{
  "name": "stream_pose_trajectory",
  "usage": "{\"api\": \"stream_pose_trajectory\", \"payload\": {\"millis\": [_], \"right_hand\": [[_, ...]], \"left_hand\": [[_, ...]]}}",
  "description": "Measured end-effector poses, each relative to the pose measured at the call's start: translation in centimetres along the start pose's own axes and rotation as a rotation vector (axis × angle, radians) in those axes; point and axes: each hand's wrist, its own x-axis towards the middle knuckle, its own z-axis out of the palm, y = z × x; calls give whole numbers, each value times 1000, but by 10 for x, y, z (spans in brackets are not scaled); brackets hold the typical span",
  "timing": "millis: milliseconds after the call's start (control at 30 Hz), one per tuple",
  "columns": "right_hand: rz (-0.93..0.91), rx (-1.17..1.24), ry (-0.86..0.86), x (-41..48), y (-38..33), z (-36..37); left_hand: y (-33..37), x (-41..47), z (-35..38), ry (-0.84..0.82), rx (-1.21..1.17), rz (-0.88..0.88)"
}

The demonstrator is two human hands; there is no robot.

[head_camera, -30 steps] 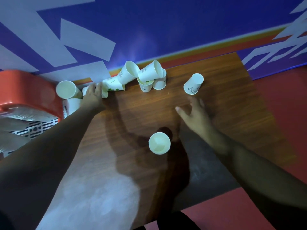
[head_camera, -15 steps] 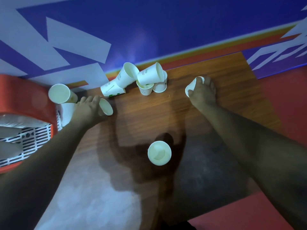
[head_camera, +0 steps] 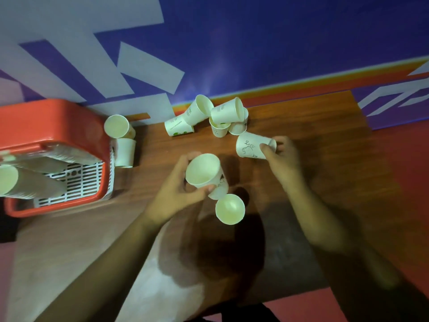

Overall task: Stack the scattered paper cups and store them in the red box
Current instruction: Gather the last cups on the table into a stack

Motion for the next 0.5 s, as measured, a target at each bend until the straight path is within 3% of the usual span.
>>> {"api": "stream_pose_trajectory", "payload": {"millis": [133, 300, 500], "right_hand": [[59, 169, -37, -50, 12, -9], [92, 290, -31, -92, 22, -26], [87, 398, -127, -119, 28, -46]], "left_hand": [[-8, -24, 25, -111, 80, 13], [-48, -32, 51, -149, 562, 119], [-70, -39, 69, -152, 790, -49]]}}
